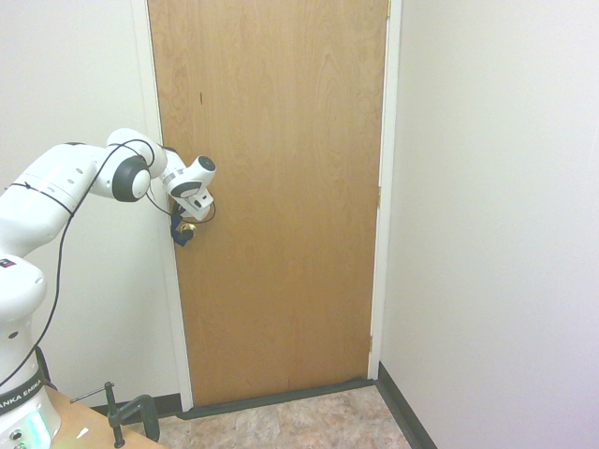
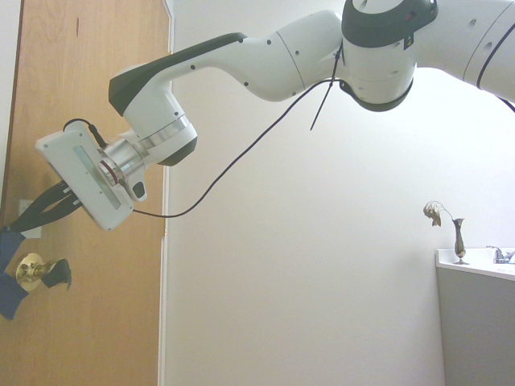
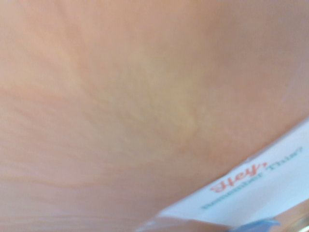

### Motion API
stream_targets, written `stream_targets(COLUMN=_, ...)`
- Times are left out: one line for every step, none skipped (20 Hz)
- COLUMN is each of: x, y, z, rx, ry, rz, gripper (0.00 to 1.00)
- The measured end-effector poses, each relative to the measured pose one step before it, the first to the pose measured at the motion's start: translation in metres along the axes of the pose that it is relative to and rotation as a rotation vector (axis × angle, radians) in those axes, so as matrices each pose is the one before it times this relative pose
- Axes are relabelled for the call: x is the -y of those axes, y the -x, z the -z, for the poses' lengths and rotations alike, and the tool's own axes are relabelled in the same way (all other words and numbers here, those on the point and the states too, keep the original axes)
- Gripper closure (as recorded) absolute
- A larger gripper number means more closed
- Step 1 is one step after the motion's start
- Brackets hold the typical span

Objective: Shut the door

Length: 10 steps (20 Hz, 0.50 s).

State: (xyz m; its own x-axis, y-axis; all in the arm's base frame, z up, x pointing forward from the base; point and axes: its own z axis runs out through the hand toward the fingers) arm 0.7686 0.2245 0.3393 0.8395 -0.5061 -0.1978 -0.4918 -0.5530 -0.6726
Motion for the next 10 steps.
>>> stream_targets(x=0.00611, y=0.00119, z=0.00134, rx=-0.01936, ry=0.03826, rz=0.04259, gripper=1.00)
stream_targets(x=0.00687, y=0.00158, z=0.00393, rx=-0.02045, ry=0.04066, rz=0.03690, gripper=1.00)
stream_targets(x=0.00556, y=0.00114, z=0.00564, rx=-0.02216, ry=0.03669, rz=0.03006, gripper=1.00)
stream_targets(x=0.00286, y=-0.00145, z=0.01025, rx=-0.03293, ry=0.02196, rz=0.01663, gripper=1.00)
stream_targets(x=0.00202, y=-0.00596, z=0.02075, rx=-0.05361, ry=0.00476, rz=0.01171, gripper=1.00)
stream_targets(x=0.00177, y=-0.00999, z=0.02892, rx=-0.05921, ry=0.01047, rz=0.00814, gripper=1.00)
stream_targets(x=-0.00348, y=-0.01260, z=0.03099, rx=-0.05447, ry=0.02130, rz=0.00586, gripper=0.00)
stream_targets(x=-0.00714, y=-0.01155, z=0.03007, rx=-0.04322, ry=0.03404, rz=-0.00049, gripper=0.00)
stream_targets(x=-0.00783, y=-0.00802, z=0.02658, rx=-0.03012, ry=0.04119, rz=-0.00779, gripper=0.00)
stream_targets(x=-0.00783, y=-0.00367, z=0.02162, rx=-0.01364, ry=0.04537, rz=-0.00194, gripper=0.00)
